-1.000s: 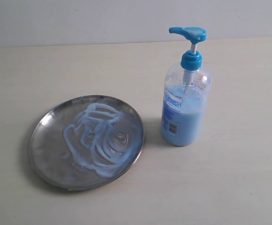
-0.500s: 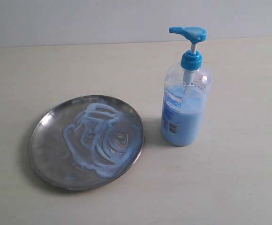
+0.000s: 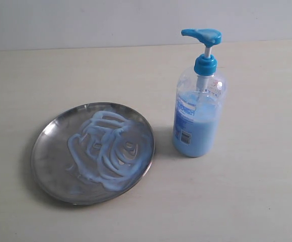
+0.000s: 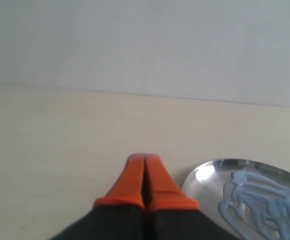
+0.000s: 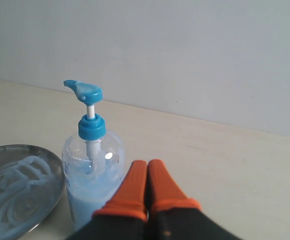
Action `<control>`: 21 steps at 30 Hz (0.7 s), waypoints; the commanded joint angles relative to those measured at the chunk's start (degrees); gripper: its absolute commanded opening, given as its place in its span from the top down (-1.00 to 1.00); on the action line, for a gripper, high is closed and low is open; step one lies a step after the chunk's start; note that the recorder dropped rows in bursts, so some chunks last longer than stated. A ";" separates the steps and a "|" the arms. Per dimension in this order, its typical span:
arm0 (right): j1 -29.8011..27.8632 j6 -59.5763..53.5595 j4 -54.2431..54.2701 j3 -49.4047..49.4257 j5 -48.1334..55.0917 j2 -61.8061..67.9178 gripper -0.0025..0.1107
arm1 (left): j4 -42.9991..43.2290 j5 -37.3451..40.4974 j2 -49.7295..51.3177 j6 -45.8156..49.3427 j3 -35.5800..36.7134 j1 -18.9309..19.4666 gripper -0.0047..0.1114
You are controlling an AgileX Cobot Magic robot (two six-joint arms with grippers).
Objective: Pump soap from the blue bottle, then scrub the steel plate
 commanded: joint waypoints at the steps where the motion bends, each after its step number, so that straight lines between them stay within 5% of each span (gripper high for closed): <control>1: -0.13 -0.49 0.09 0.15 -0.73 -0.29 0.96 | 0.35 4.07 -0.39 -0.23 0.19 0.13 0.92; 21: -0.13 -0.49 0.09 0.15 -1.10 -0.29 0.96 | 0.35 6.95 -0.39 -0.44 0.19 0.13 0.92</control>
